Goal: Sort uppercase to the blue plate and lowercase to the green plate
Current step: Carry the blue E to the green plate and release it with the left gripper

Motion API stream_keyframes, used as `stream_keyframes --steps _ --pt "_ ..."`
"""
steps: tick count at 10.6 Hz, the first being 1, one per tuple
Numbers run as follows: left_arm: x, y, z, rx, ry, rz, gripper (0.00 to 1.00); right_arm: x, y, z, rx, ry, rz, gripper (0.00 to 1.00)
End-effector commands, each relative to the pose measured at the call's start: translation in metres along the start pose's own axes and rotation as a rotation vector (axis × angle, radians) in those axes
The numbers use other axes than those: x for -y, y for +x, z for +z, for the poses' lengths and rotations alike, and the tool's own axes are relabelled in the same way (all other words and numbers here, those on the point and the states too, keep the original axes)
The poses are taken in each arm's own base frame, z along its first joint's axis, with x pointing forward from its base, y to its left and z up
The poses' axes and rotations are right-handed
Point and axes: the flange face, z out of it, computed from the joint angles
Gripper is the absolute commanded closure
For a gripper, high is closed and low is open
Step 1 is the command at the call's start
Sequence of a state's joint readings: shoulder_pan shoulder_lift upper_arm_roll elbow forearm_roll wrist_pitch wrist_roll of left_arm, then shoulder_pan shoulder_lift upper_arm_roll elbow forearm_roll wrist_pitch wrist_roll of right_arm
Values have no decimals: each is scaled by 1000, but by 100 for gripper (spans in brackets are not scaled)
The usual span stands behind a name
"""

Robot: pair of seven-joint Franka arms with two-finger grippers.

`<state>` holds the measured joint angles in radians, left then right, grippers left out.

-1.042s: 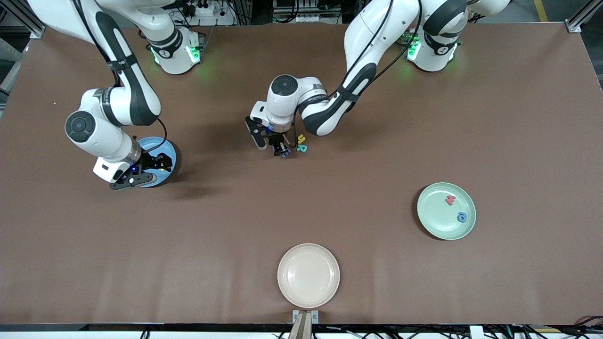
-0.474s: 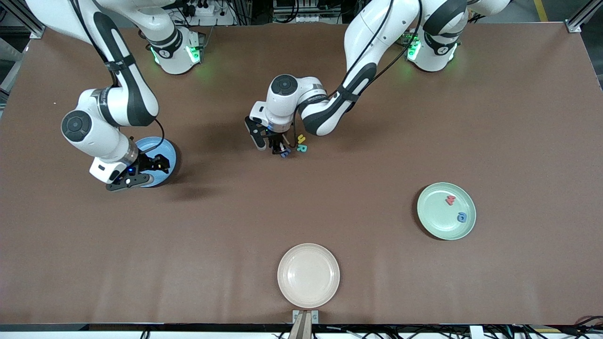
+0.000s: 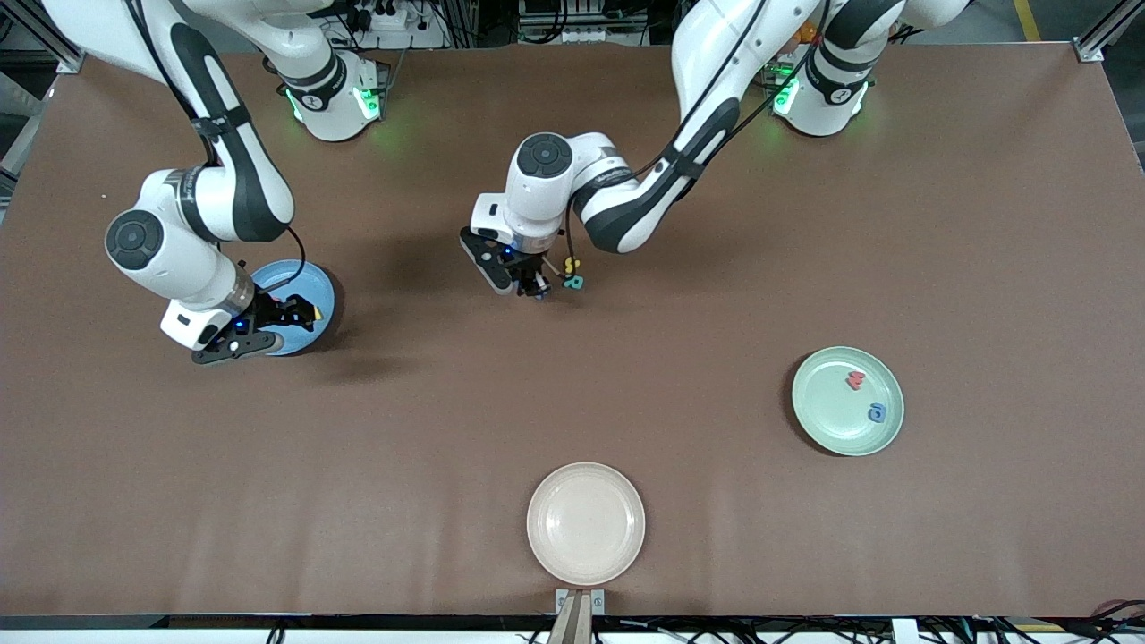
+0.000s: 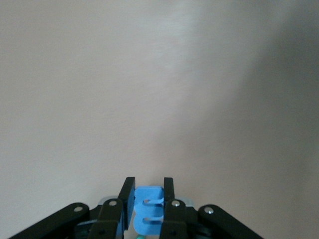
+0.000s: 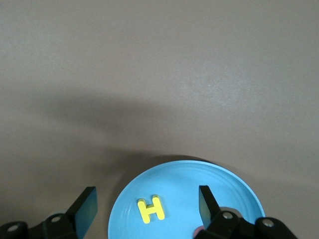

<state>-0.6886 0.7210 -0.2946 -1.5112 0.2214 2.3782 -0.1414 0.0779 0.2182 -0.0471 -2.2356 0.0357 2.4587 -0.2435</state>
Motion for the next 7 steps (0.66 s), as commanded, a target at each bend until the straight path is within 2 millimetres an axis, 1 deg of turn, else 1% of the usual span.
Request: stream_keyframes --steps 1,2,3,4,5,6,7 --pt "84 -15 -58 105 50 -127 100 5 0 -8 0 14 -10 9" --pt "126 -24 -77 139 59 -194 100 12 1 -11 -3 16 -18 9" --pt "169 -36 -91 168 67 -258 100 24 3 -12 -1 17 -16 9" --pt "216 -55 -100 218 76 -329 100 47 6 -18 9 20 -2 9" --pt "254 -77 -107 283 94 -391 100 67 6 -23 24 22 17 9" --pt "286 -98 -114 329 119 -445 100 88 8 -30 27 22 38 9" --pt "312 -123 -112 376 138 -495 100 119 11 -33 41 20 62 9"
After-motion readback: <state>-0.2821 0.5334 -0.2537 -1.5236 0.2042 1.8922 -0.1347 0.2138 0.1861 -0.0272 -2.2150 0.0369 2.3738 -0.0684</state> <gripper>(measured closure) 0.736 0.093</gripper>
